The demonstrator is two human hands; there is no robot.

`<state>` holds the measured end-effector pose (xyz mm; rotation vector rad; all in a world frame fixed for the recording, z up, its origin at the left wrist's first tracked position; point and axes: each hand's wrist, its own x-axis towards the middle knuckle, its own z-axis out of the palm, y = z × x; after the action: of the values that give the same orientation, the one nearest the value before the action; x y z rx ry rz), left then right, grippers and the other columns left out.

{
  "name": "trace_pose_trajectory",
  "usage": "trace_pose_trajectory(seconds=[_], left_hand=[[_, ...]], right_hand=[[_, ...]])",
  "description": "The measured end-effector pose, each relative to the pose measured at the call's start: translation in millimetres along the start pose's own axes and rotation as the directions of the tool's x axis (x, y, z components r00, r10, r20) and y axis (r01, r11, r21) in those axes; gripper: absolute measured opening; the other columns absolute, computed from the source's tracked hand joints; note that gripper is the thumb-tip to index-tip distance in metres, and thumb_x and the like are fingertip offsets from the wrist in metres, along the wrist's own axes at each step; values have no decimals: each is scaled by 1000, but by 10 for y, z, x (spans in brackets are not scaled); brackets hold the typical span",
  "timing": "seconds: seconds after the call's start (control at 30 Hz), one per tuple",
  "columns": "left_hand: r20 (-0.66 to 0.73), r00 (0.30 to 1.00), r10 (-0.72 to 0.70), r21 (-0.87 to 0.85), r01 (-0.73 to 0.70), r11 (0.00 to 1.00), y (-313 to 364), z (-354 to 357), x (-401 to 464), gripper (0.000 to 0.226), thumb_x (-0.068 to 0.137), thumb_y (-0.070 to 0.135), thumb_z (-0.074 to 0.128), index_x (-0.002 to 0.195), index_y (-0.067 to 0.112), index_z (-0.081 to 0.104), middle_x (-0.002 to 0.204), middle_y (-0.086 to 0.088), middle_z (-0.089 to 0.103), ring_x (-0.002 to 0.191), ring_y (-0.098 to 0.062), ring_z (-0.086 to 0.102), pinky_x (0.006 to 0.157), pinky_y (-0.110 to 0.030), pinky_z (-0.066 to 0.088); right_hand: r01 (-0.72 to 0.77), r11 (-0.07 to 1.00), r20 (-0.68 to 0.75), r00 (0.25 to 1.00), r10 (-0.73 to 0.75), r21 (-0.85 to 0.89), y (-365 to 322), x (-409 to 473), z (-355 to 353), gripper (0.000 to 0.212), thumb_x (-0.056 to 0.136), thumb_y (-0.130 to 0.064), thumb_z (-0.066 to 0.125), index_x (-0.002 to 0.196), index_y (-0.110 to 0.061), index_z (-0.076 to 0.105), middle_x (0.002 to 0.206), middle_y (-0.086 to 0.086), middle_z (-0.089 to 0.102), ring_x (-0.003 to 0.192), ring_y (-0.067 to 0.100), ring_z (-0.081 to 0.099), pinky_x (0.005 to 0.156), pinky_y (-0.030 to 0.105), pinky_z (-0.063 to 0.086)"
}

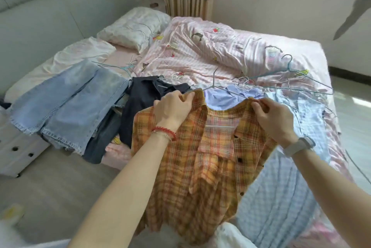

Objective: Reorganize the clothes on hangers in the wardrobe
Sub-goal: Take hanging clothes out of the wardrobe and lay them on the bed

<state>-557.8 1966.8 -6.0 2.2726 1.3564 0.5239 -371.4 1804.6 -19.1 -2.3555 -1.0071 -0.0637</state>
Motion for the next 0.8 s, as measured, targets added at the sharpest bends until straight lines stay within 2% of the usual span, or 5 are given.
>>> trace_pose_trajectory(seconds=[0.2, 0.33, 0.53, 0.7, 0.8], left_hand=[[-182, 962, 204, 54, -197, 979, 1046, 451, 1124, 37, 91, 49, 43, 82, 15, 57, 95, -6, 63, 92, -24, 56, 92, -37, 30], [-23, 977, 211, 131, -207, 970, 1398, 1096, 1846, 41, 93, 41, 40, 127, 19, 48, 134, -8, 45, 126, -25, 37, 110, -47, 17], [450, 891, -54, 275, -81, 958, 877, 2466, 1930, 57, 96, 42, 31, 147, 29, 9, 156, -2, 2, 143, -25, -3, 111, -54, -8], [650, 712, -265, 455, -85, 887, 169, 3154, 1436, 60, 96, 47, 26, 147, 30, -1, 155, -4, -15, 141, -31, -16, 109, -56, -12], [669, 692, -271, 482, -127, 867, 20, 3270, 1368, 58, 96, 46, 24, 147, 27, 4, 156, -4, -10, 141, -29, -15, 109, -53, -14]], right_hand=[[-30, 987, -298, 952, 76, 155, 443, 1157, -72, 23, 91, -24, 52, 100, -6, 64, 95, 16, 67, 94, 34, 57, 87, 44, 42], [-148, 980, -294, 938, 182, 135, 945, 2019, 219, 26, 92, -25, 49, 105, -8, 63, 103, 16, 66, 105, 33, 51, 95, 36, 21], [-378, 917, 92, 916, 390, -130, 1789, 2834, 1253, 31, 95, -26, 40, 116, -8, 54, 123, 20, 54, 123, 34, 37, 103, 47, 21], [-189, 938, 541, 776, 324, -290, 2253, 2677, 2112, 47, 96, -31, 32, 141, -18, 25, 150, 10, 21, 139, 30, 13, 111, 54, 14], [-89, 934, 678, 665, 314, -345, 2349, 2412, 2349, 50, 97, -39, 27, 144, -22, 19, 155, 8, 8, 142, 30, 3, 114, 51, 7]])
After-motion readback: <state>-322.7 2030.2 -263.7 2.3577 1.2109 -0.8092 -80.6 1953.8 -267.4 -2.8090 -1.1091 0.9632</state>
